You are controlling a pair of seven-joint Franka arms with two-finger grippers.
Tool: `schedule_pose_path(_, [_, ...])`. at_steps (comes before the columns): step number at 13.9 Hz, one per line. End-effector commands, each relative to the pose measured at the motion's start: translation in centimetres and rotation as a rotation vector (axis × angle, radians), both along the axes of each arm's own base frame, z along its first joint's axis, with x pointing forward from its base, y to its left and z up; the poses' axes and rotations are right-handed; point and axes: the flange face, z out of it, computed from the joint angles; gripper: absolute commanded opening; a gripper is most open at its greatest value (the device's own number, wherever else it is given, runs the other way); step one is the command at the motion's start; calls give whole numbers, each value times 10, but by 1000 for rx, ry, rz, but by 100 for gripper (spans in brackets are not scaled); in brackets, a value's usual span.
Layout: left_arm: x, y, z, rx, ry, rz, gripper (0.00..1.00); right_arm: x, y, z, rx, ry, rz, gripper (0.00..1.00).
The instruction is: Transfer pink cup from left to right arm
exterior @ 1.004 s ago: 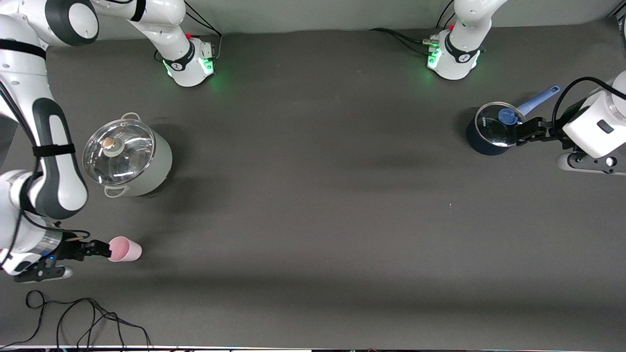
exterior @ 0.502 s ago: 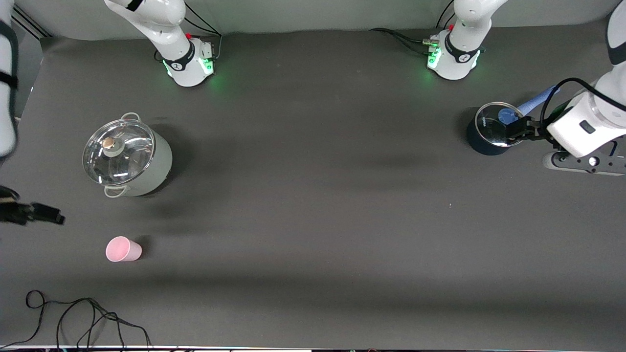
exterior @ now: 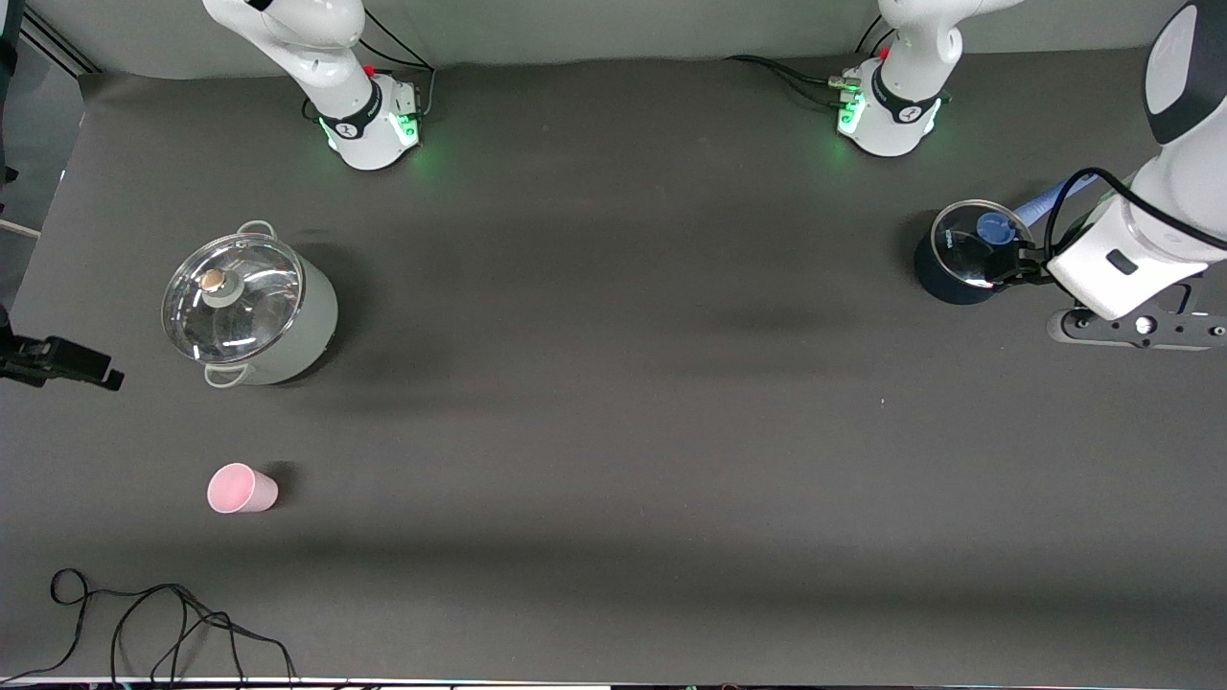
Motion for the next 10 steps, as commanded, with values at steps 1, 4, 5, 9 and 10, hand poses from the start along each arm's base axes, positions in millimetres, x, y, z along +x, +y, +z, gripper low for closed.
schedule_pose_path(1, [-19,13,8,-31,-60,7,100,-21,8,17,5,-2,-15,100])
schedule_pose_path(4, [-43,10,-3,-35,-126,-4,100,-22,22,20,-19,4,-4,100])
schedule_pose_path(5, [-44,9,-4,-34,-125,-6,100,-26,22,27,-24,-5,-7,100])
schedule_pose_path(9, [-30,6,-6,-45,-119,-9,100,-39,21,43,-27,-8,-10,100])
schedule_pose_path(10, [-26,6,-8,-47,-119,-10,100,-40,20,43,-32,-1,-11,100])
